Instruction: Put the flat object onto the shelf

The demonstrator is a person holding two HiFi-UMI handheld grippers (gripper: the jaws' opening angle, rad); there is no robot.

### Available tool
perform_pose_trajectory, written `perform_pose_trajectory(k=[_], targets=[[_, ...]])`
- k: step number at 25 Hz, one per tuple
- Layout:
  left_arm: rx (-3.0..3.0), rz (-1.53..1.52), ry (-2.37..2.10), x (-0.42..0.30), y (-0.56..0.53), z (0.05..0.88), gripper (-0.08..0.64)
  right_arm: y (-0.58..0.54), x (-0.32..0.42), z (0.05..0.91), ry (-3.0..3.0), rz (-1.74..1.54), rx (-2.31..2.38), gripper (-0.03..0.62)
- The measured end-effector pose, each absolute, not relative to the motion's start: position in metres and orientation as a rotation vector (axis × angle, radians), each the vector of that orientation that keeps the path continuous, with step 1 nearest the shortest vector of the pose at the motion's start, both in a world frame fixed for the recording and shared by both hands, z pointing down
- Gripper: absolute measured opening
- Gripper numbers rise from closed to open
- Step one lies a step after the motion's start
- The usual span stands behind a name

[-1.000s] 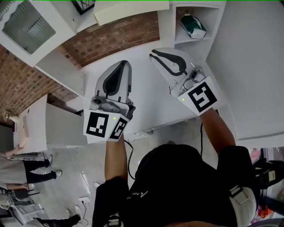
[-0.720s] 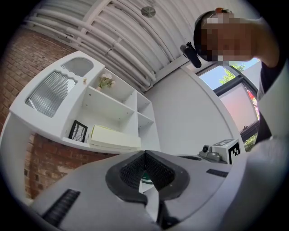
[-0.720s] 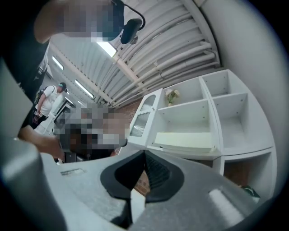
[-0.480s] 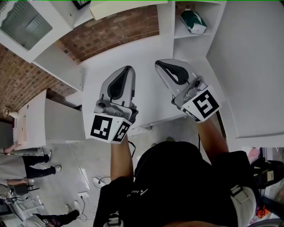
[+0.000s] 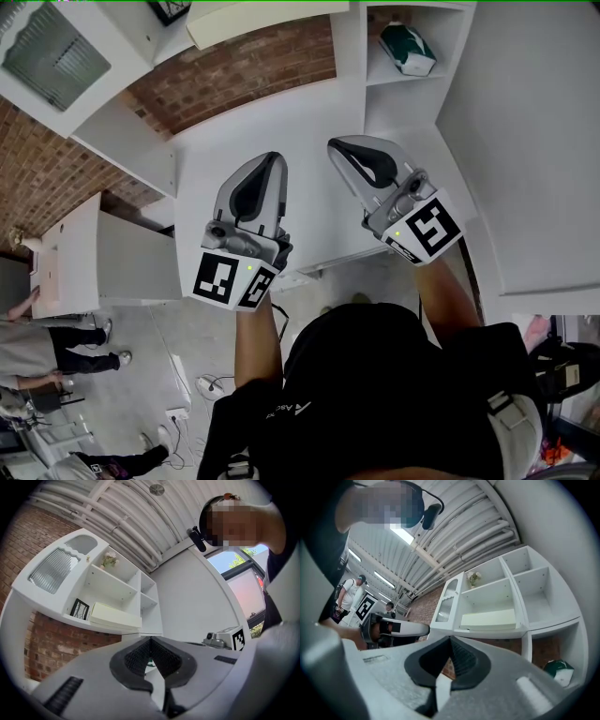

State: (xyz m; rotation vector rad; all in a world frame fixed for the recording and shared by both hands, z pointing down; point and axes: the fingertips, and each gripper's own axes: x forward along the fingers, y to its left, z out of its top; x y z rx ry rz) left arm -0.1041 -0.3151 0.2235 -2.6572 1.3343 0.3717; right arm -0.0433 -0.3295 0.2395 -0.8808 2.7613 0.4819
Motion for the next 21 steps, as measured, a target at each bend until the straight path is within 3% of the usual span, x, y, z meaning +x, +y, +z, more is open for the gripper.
perform_pose_trajectory(k=[21], targets=[[-2.680,0.395,1.320,-0.1035,-0.3229,0.2199,-0.002,-0.3351,-0.0404,0.2333,2.751,0.494,-0.873,0.000]])
